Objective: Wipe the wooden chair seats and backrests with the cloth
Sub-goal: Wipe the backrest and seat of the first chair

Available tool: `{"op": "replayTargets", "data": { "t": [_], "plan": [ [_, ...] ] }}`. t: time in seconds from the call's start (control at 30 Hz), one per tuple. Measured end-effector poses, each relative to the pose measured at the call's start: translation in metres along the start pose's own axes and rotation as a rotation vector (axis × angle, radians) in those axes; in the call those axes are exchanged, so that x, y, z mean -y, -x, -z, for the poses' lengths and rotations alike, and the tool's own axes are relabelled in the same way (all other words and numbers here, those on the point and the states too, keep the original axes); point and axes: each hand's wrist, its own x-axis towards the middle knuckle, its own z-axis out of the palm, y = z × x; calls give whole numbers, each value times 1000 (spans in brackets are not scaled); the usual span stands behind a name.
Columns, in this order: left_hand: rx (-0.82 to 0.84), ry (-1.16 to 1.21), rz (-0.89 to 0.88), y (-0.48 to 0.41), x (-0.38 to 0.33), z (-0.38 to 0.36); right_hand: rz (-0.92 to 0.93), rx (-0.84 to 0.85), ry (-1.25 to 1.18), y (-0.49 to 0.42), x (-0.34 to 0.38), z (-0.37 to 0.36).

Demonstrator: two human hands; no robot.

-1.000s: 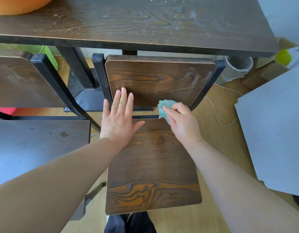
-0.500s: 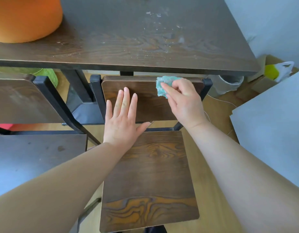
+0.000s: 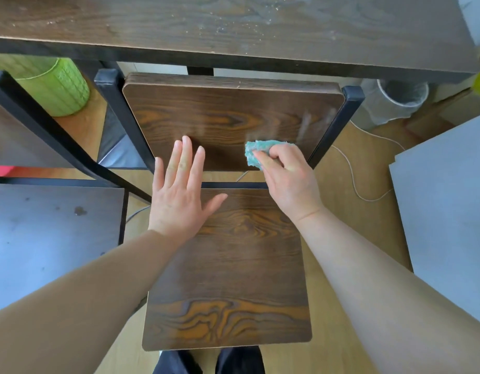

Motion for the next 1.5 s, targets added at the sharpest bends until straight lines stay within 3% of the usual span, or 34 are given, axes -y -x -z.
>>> {"op": "replayTargets", "data": {
  "t": [0.13, 0.3, 0.5, 0.77, 0.93, 1.17, 1.27, 1.37, 1.5],
  "plan": [
    [37, -53, -5, 7, 0, -10, 17, 55, -1, 18, -11, -24],
    [44, -95, -19, 9, 2, -11, -219, 95, -176, 31, -11, -42],
    [103, -181, -24, 10, 0, -3, -243, 178, -89, 35, 6, -27],
    [162, -181, 39, 8, -16, 10, -49, -181, -77, 7, 14, 68],
    [54, -204, -86, -6, -38, 17, 39, -332, 18, -30, -5, 110],
    [21, -238, -111, -19, -40, 18, 51, -233, 102, -38, -24, 102],
    [25, -243, -134, -17, -35, 14, -54, -147, 19, -29, -34, 83],
    [46, -238, -136, -11, -30, 7, -30, -121, -19, -9, -40, 52],
    [73, -241, -137, -4, -24, -2, -194, 29, -180, 21, -51, 9]
  ]
}}
